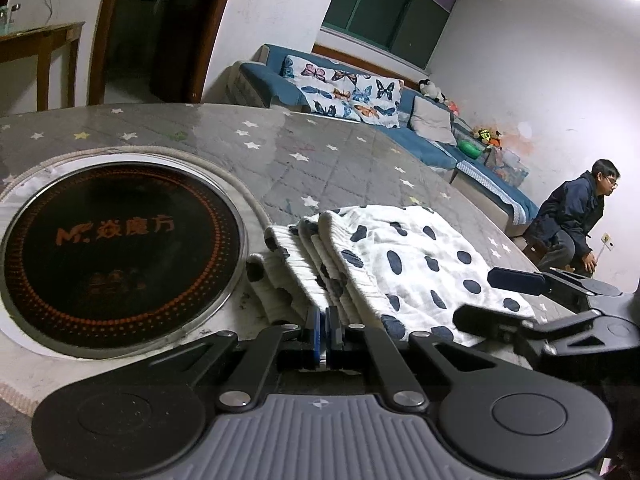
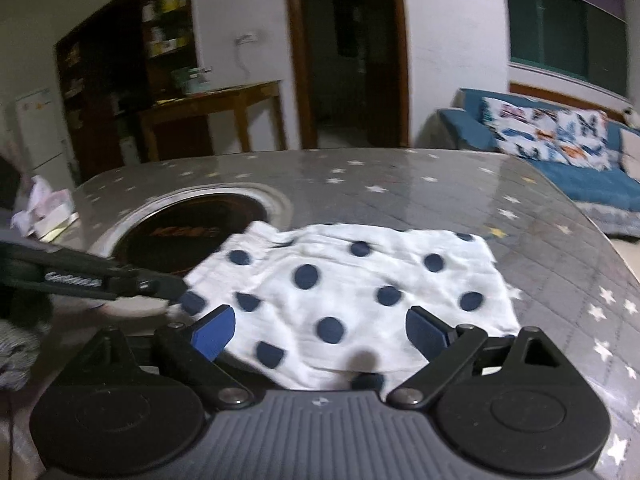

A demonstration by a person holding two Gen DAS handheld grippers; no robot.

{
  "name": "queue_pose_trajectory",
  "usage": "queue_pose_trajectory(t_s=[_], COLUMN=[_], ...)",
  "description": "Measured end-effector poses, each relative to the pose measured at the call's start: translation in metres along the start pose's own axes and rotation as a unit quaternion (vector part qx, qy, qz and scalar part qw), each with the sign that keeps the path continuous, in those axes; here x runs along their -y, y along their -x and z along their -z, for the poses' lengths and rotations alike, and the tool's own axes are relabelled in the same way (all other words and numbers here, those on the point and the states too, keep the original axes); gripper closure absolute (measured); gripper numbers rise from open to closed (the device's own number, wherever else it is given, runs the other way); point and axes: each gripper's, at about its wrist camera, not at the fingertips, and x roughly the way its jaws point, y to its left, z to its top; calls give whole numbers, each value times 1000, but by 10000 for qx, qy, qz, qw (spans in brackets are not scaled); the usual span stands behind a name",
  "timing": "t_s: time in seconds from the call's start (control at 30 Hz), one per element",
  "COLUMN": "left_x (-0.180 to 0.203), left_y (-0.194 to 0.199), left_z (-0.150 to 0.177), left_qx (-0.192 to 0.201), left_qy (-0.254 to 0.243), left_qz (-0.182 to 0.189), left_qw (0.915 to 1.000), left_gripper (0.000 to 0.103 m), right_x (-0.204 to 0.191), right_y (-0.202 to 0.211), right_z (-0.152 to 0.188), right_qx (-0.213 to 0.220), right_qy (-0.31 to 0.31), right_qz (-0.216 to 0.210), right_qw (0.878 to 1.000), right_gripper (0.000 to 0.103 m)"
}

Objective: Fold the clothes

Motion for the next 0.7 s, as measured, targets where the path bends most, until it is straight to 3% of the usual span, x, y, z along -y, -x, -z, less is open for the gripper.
queue_pose_trajectory(t_s=[0.27,0.7], left_x=[-4,-7], left_y=[12,27], left_z=[8,17], left_qx=[33,42], left_qy=[27,63], left_qz=[-113,-270], left_qw=[9999,9996], left_gripper=[101,100], right_x=[-26,-52], right_y=[2,-6], right_z=[-1,5], right_qx=[-108,-339], right_qy=[494,771], right_qz=[-474,-825], right_qw=[9976,9930], right_gripper=[13,16])
